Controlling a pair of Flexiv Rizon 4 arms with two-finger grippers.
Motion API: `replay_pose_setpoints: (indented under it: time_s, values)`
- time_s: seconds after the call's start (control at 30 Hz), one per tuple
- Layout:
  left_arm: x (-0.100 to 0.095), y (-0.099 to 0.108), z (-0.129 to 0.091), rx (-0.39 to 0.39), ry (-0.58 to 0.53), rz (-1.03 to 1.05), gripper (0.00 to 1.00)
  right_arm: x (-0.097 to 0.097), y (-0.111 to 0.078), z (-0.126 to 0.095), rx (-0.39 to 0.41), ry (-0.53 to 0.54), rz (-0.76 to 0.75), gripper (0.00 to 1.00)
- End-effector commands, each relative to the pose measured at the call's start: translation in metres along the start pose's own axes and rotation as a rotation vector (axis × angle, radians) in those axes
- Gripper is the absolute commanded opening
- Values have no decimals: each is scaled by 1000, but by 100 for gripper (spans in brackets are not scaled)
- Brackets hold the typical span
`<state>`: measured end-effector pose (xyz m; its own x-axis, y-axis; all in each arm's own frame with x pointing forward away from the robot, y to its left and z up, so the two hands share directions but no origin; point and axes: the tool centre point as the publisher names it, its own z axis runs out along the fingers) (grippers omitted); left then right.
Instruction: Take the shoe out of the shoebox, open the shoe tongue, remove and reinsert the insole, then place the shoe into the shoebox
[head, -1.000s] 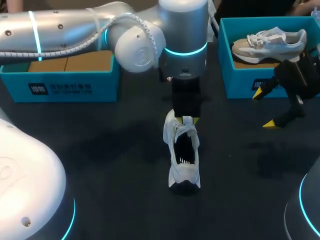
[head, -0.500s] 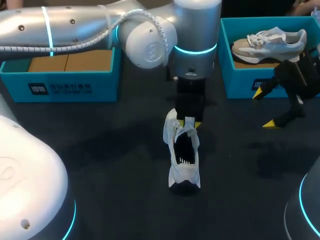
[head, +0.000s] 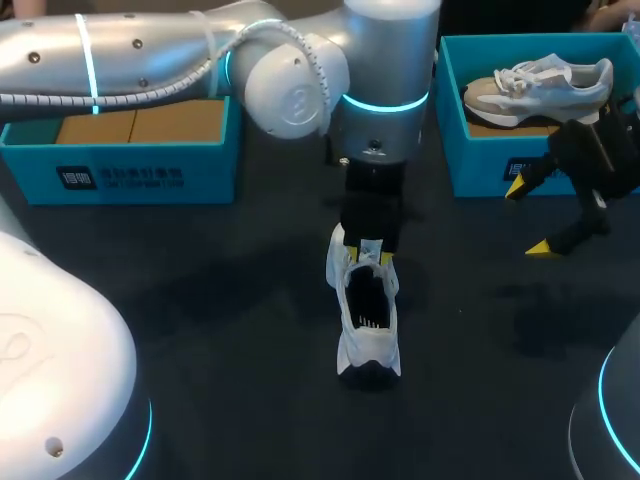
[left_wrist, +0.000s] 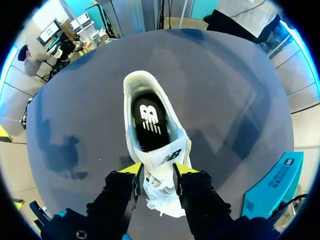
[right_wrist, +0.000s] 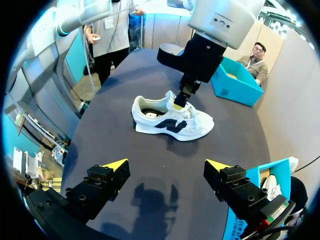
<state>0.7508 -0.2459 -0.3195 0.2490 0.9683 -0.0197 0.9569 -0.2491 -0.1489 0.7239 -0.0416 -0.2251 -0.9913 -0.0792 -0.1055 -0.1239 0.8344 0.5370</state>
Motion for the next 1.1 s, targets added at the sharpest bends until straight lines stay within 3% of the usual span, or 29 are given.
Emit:
replay_pose_setpoints:
  time_s: [0.03, 0.37, 0.7, 0.87, 0.93, 1.0, 1.1]
  values:
    - [2, -3, -2, -4, -1, 8, 38, 0, 1, 1, 3, 1, 1, 100]
    - [-3, -14, 15, -1, 2, 5, 38, 0, 1, 1, 3, 1, 1, 100]
    - [-1, -17, 5, -36, -55, -85, 40, 0, 1, 1, 3, 1, 1, 100]
    - [0, -22, 14, -58, -47, -121, 29, 0, 1, 1, 3, 1, 1, 100]
    - [0, -23, 16, -49, -53, -136, 16, 0, 1, 1, 3, 1, 1, 100]
    - [0, -24, 19, -44, -56, -150, 22, 0, 1, 1, 3, 1, 1, 100]
    - [1, -27, 23, -32, -61, -163, 20, 0, 1, 1, 3, 1, 1, 100]
